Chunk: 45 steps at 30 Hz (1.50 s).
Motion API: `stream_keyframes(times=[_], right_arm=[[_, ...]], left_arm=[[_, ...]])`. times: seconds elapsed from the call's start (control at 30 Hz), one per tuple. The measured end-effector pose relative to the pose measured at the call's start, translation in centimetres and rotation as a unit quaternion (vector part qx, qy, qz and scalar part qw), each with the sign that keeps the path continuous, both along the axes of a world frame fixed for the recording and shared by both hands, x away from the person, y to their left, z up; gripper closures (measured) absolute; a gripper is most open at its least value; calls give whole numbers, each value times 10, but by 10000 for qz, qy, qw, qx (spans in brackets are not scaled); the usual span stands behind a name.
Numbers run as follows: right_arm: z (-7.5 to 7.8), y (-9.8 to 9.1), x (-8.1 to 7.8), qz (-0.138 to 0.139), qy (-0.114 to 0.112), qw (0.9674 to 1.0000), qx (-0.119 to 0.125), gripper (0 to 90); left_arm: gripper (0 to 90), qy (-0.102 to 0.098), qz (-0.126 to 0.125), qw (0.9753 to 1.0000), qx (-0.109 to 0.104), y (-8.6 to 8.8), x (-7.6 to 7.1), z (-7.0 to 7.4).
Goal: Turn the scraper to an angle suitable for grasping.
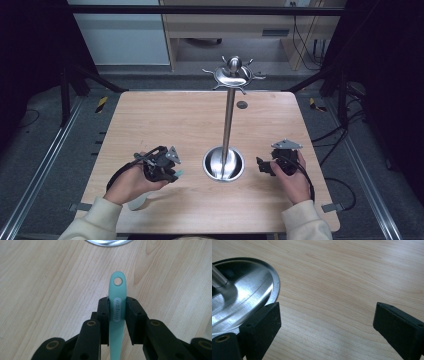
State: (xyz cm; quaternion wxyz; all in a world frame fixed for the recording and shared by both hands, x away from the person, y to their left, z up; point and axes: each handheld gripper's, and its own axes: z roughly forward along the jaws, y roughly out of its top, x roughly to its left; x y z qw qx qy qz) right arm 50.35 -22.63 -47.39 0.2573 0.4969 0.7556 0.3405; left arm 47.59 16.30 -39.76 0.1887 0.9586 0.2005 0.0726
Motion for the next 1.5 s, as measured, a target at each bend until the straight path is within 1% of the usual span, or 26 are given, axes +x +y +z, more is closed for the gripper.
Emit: stream_keyframes(times=[0.03, 0.07, 0.13, 0.17, 0.23, 0.27, 0.63, 0.67, 0.73, 0.8, 0.83, 0.87, 0.93, 0.97, 1.03, 1.23, 1.3, 1.5], right_arm=[[0, 0, 0, 0, 0, 10000, 0, 81], [0, 0, 0, 7, -1, 10000, -8, 81], [0, 0, 0, 13, -4, 10000, -11, 81], [0, 0, 0, 10, -2, 10000, -2, 81], [0, 0, 0, 15, -4, 10000, -12, 81], [0, 0, 0, 6, 3, 10000, -6, 81], [0, 0, 0, 11, 6, 10000, -2, 81], [0, 0, 0, 10, 1, 10000, -8, 81], [0, 0, 0, 9, 1, 10000, 3, 81], [0, 0, 0, 19, 11, 10000, 13, 81], [0, 0, 0, 24, 9, 10000, 4, 81], [0, 0, 0, 8, 6, 10000, -1, 81], [0, 0, 0, 14, -1, 10000, -7, 81], [0, 0, 0, 24, -5, 10000, -16, 81], [0, 0, 0, 24, 10, 10000, 0, 81], [0, 0, 0, 18, 18, 10000, 8, 81], [0, 0, 0, 14, 1, 10000, -12, 81], [0, 0, 0, 9, -1, 10000, 11, 81]], left_arm=[[741, 0, 0, 10000, 0, 0, 0, 0], [741, -57, 14, 10000, -40, 0, -1, 5], [741, -88, 11, 10000, -46, 0, -1, 7], [741, -125, 9, 9999, -75, 1, -1, 12], [741, -145, 16, 9999, -89, 1, -1, 13], [741, -188, 42, 9997, -118, 2, -1, 17], [741, -363, 74, 9991, -221, 3, -1, 37], [741, -363, 74, 9991, -221, 3, -1, 37], [741, -429, 86, 9987, -265, 2, -1, 43], [741, -436, 74, 9986, -290, 2, -1, 45], [741, -483, 62, 9982, -339, 2, -1, 48], [741, -514, 60, 9981, -346, 1, -2, 51], [741, -570, 104, 9973, -452, 1, -3, 54], [741, -599, 81, 9971, -459, 2, -3, 55], [741, -653, 123, 9963, -545, 2, -4, 57], [741, -727, 207, 9949, -672, 4, -4, 63], [741, -781, 219, 9937, -772, 5, -4, 68], [741, -890, 242, 9913, -937, 6, -7, 78]])
